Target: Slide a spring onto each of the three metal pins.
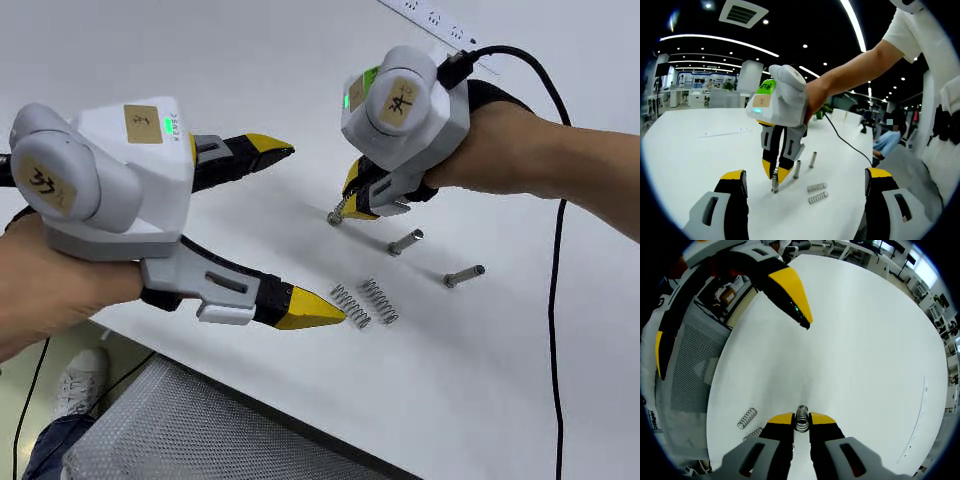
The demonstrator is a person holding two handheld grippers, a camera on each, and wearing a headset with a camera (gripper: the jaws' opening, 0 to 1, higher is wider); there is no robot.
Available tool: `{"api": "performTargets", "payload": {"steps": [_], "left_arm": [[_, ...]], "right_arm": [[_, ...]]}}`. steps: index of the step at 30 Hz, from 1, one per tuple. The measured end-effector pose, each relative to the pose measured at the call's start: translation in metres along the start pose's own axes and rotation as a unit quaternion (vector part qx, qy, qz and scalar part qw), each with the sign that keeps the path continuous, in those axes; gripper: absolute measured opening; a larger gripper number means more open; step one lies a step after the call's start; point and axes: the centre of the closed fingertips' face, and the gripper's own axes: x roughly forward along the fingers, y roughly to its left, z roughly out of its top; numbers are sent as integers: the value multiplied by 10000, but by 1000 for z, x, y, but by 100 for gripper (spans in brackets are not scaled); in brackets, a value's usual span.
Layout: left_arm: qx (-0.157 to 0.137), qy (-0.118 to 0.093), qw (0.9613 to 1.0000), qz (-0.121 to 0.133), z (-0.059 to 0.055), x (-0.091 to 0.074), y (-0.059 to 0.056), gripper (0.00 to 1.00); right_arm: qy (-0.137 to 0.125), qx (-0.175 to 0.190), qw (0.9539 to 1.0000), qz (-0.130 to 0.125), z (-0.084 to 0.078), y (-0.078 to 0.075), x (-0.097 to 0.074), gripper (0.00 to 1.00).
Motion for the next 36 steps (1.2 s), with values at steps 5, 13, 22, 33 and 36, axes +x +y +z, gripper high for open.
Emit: {"api": "performTargets", "payload": {"steps": [5,13,22,33,36], "left_arm": [[-18,-16,10000,11,0,0,1,99],[-29,-21,10000,21,-1,-1,3,99],[-31,-8,10000,14,-1,-1,3,99],[-11,24,10000,5,0,-1,2,99],[-10,31,10000,1,0,-1,2,99]], "right_arm": [[-1,4,10000,-4,-2,0,4,12],[29,-22,10000,-36,-4,-1,8,12],[32,-43,10000,-52,-4,-1,11,12],[-19,-2,10000,-71,-5,-1,14,13],[-43,2,10000,-82,-4,-1,14,14]]}}
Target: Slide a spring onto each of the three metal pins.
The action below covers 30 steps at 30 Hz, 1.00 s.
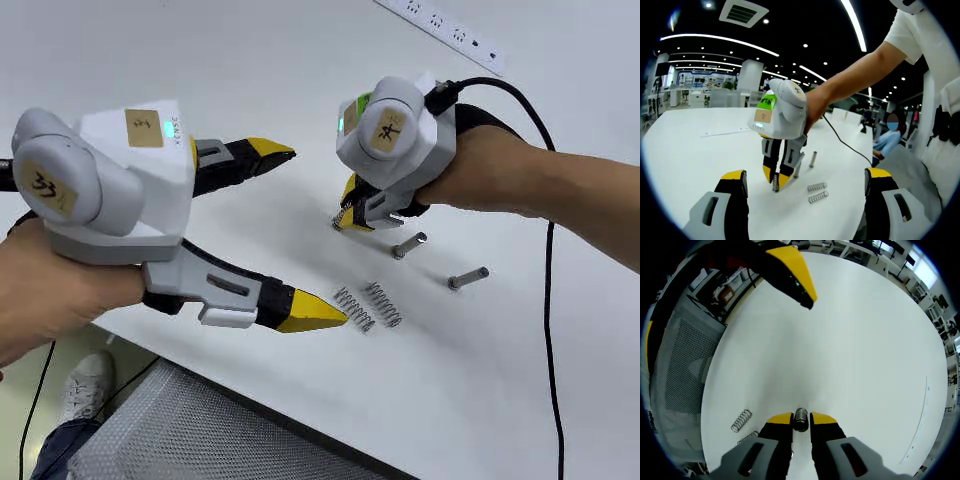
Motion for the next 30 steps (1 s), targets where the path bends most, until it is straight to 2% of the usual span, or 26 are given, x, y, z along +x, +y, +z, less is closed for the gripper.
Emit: {"api": "performTargets", "payload": {"steps": [13,15,20,23,26,30], "left_arm": [[78,71,9999,-15,3,0,-2,99],[101,100,9999,-20,3,-1,-2,99],[160,187,9997,-21,3,-2,-1,98],[213,253,9994,-41,3,-3,-1,98],[257,337,9991,-72,2,-3,-2,98],[332,487,9982,-134,0,-1,-6,98]], "right_arm": [[-274,105,9995,-127,4,-2,-12,22],[-336,139,9992,-153,6,-2,-20,23],[-709,333,9965,-308,9,-4,-39,27],[-990,511,9929,-420,11,-4,-55,30],[-1352,727,9867,-538,13,-2,-74,33],[-1849,1050,9748,-679,8,2,-96,41]]}}
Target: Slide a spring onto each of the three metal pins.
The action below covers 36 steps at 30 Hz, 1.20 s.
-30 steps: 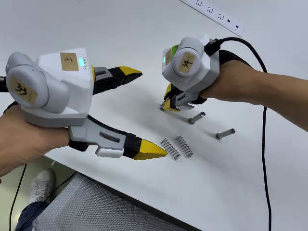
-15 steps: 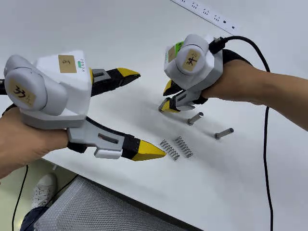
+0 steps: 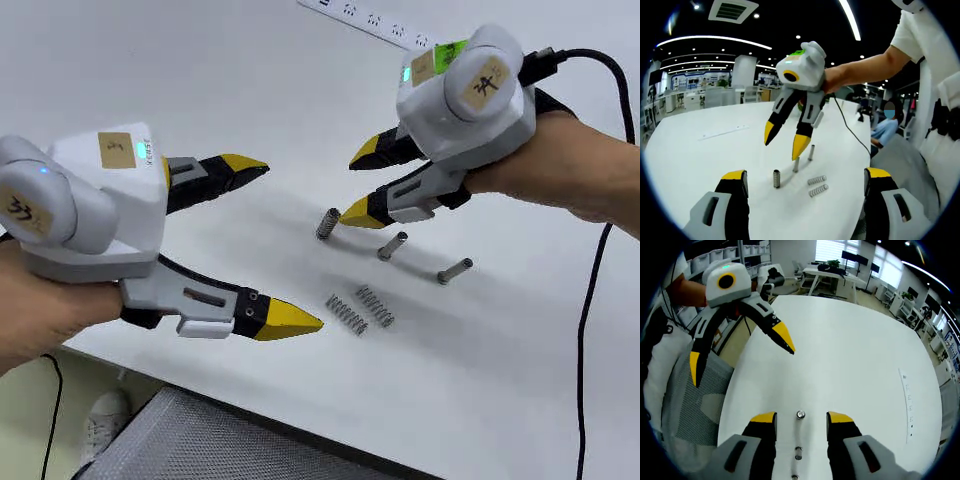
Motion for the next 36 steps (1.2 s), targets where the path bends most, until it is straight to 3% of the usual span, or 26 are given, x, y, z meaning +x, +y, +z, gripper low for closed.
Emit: {"api": "performTargets", "payload": {"steps": [5,10,15,18,20,22,24,26,28,30,33,35,36], "left_arm": [[129,199,9997,-107,-3,2,-4,97],[324,431,9983,-222,-6,4,-9,95],[565,698,9952,-378,-10,8,-14,93],[939,1004,9894,-463,-16,11,-16,91],[1086,1140,9860,-542,-19,15,-18,86],[1133,1269,9833,-640,-22,18,-20,81],[1439,1493,9753,-766,-28,22,-22,77],[1512,1651,9709,-851,-33,26,-24,74],[1691,1839,9638,-934,-38,28,-24,69],[1876,2093,9545,-997,-44,32,-24,64],[2106,2487,9398,-1032,-54,40,-20,56],[2124,2555,9367,-1100,-57,47,-22,50],[2180,2641,9324,-1158,-61,52,-23,49]], "right_arm": [[-545,290,9977,-272,-4,7,-31,50],[-1076,718,9900,-564,-19,13,-58,56],[-1780,1109,9745,-798,-33,26,-85,64],[-1959,1265,9677,-961,-49,37,-96,69],[-2136,1484,9598,-1059,-57,46,-103,72],[-2316,1708,9504,-1178,-76,44,-114,76],[-2434,1916,9425,-1258,-89,53,-119,79],[-2414,1956,9417,-1291,-103,63,-121,81],[-2419,2006,9395,-1360,-110,70,-123,84],[-2466,2121,9347,-1431,-119,76,-125,85],[-2413,2240,9320,-1516,-133,86,-125,86],[-2472,2303,9285,-1539,-136,90,-125,89],[-2481,2298,9284,-1539,-139,94,-125,90]]}}
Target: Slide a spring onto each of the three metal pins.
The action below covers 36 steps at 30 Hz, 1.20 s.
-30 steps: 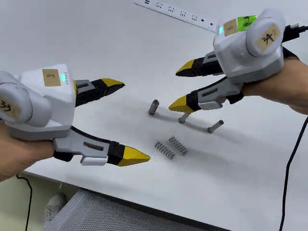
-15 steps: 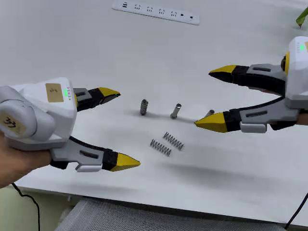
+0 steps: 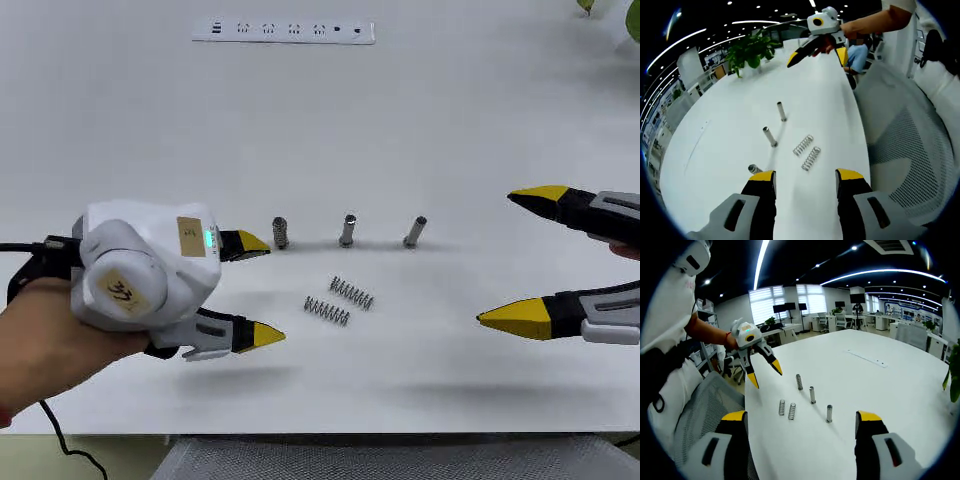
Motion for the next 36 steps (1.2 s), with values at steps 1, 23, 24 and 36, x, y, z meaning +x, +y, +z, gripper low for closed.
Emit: {"api": "performTargets", "payload": {"steps": [1,23,24,36], "left_arm": [[52,72,10000,-2,0,4,1,47],[892,1255,9861,-619,-31,67,-11,22],[895,1285,9857,-627,-32,68,-11,21],[826,1293,9861,-630,-32,70,-14,12]], "right_arm": [[0,-7,10000,5,-3,0,-2,91],[-86,-79,9997,-230,-32,-13,-23,92],[-86,-80,9997,-226,-32,-13,-23,92],[4,-87,9998,-192,-39,-10,-22,90]]}}
